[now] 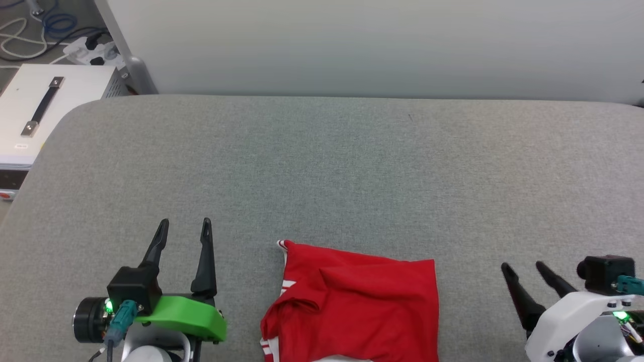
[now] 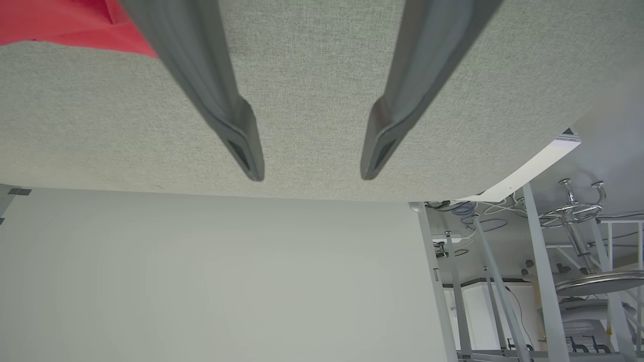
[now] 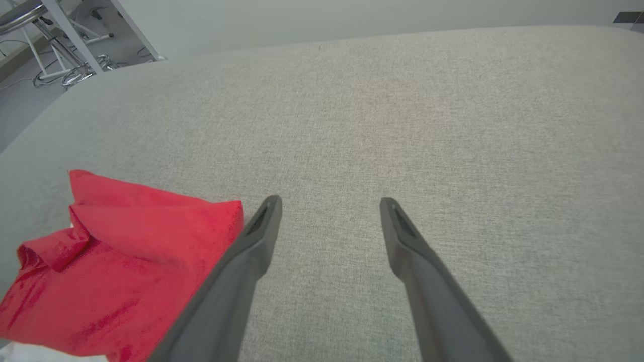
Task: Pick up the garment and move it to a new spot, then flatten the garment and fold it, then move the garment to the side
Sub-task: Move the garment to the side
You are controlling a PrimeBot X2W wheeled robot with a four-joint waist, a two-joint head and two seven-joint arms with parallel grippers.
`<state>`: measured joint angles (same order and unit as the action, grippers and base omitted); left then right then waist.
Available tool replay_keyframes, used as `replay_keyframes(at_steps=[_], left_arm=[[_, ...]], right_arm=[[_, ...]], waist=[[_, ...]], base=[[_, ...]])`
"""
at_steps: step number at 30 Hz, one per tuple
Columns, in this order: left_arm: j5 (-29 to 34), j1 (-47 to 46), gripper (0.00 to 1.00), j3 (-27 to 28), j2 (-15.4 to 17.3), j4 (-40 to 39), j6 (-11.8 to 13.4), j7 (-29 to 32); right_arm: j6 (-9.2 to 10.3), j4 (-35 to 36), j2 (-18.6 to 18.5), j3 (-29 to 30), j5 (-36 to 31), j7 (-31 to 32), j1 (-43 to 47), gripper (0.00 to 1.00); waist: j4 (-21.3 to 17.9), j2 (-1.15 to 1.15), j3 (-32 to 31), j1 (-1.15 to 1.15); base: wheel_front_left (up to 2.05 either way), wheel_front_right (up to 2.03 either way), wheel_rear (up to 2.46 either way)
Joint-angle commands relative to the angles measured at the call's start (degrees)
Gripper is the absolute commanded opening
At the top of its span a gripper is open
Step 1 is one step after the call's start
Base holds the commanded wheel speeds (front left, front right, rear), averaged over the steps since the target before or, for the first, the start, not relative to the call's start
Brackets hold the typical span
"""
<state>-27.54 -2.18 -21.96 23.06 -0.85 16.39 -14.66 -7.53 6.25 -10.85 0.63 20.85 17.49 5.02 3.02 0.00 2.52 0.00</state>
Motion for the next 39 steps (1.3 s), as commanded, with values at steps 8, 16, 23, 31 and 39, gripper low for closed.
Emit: replay_keyframes(at_steps=[8, 16, 23, 31, 39], left_arm=[[1.8, -3.2, 1.0, 0.2, -2.8, -0.3, -1.1, -0.3], [3.2, -5.7, 1.0, 1.0, -4.4, -0.7, -2.7, -0.3], [4.5, -6.8, 1.0, 2.1, -6.0, -0.4, -3.8, -0.3], [5.9, -6.9, 1.0, 3.6, -7.7, 0.6, -5.5, -0.3], [6.7, -5.8, 1.0, 4.9, -8.4, 1.5, -6.4, -0.3]], right_arm=[[0.04, -1.5, -3.2, -9.4, 8.8, 8.5, 0.8, 1.0], [0.04, -6.6, -3.7, -14.4, 13.2, 8.9, -2.2, 1.0], [0.04, -10.9, -4.3, -19.2, 18.4, 9.7, -4.7, 1.0], [0.04, -14.0, -6.0, -22.2, 20.8, 10.7, -6.1, 0.01], [0.04, -13.8, -6.9, -22.2, 20.2, 10.4, -7.2, 0.0]], waist=[[3.6, 0.0, 4.4, 0.0], [6.0, 0.0, 8.2, 0.0], [6.9, 0.0, 10.4, 0.0], [6.8, 0.0, 10.7, 0.0], [5.9, 0.0, 8.0, 0.0]], base=[[0.0, 0.0, 0.0], [0.0, 0.0, 0.0], [0.0, 0.0, 0.0], [0.0, 0.0, 0.0], [0.0, 0.0, 0.0]])
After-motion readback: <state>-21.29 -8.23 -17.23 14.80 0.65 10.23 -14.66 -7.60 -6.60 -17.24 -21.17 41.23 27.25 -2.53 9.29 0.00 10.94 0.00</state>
